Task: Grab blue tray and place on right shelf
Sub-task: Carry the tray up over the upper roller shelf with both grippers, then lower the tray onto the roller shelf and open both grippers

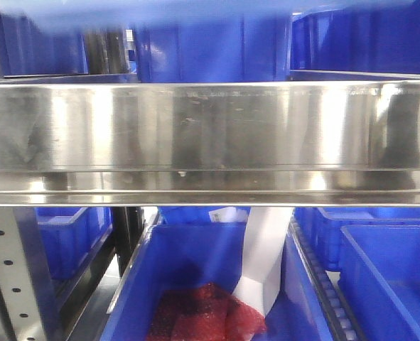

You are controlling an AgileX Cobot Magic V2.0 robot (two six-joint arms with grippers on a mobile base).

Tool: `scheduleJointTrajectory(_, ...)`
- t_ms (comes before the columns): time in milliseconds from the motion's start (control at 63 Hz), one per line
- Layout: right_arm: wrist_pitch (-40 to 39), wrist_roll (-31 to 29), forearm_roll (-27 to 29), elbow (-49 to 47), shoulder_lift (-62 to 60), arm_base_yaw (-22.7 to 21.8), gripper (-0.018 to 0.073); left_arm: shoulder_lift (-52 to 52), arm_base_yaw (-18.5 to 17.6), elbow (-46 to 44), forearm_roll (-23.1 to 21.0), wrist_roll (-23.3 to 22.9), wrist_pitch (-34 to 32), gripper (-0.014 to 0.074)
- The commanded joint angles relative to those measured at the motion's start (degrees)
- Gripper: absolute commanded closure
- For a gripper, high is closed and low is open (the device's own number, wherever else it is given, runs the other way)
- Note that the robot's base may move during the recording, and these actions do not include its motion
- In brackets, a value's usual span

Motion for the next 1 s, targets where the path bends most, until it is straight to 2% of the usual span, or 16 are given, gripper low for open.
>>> scheduleJointTrajectory(0,-4.8,-1.6,0.8,-2.2,0.9,0.0,0.0503,0.3,0.8,-2.2,-0.8,0.8,-2.4,0.0645)
scheduleJointTrajectory(238,-6.3,-1.6,0.8,-2.2,6.8,0.0,0.0500,4.3,1.5,-2.2,-0.9,1.1,-2.2,0.0641)
scheduleJointTrajectory(301,-6.2,-1.6,0.8,-2.2,7.6,0.0,0.0473,4.5,1.5,-2.2,-1.0,1.3,-2.2,0.0613)
scheduleJointTrajectory(349,-6.1,-1.6,0.8,-2.2,7.7,0.0,0.0418,4.7,1.5,-2.2,-1.2,1.9,-2.1,0.0568)
scheduleJointTrajectory(508,-5.9,-1.6,0.8,-2.2,7.7,0.0,0.0059,4.7,1.5,-2.2,-1.5,2.3,-1.9,0.0274)
scheduleJointTrajectory(587,-5.5,-1.6,0.6,-2.2,7.6,0.0,-0.0090,4.7,1.5,-2.2,-1.5,2.3,-1.9,0.0150)
scheduleJointTrajectory(698,-5.1,-1.6,0.2,-2.2,7.3,0.0,-0.0071,4.4,1.5,-2.2,-2.3,2.5,-1.9,0.0073)
scheduleJointTrajectory(888,-5.9,-1.5,-0.3,-2.2,3.4,0.1,-0.0067,1.3,0.9,-2.2,-3.7,3.2,-2.0,0.0076)
scheduleJointTrajectory(983,-6.0,-1.6,-0.4,-2.0,-0.4,0.2,-0.0008,-2.7,-0.8,-1.9,-2.6,3.8,-2.2,0.0120)
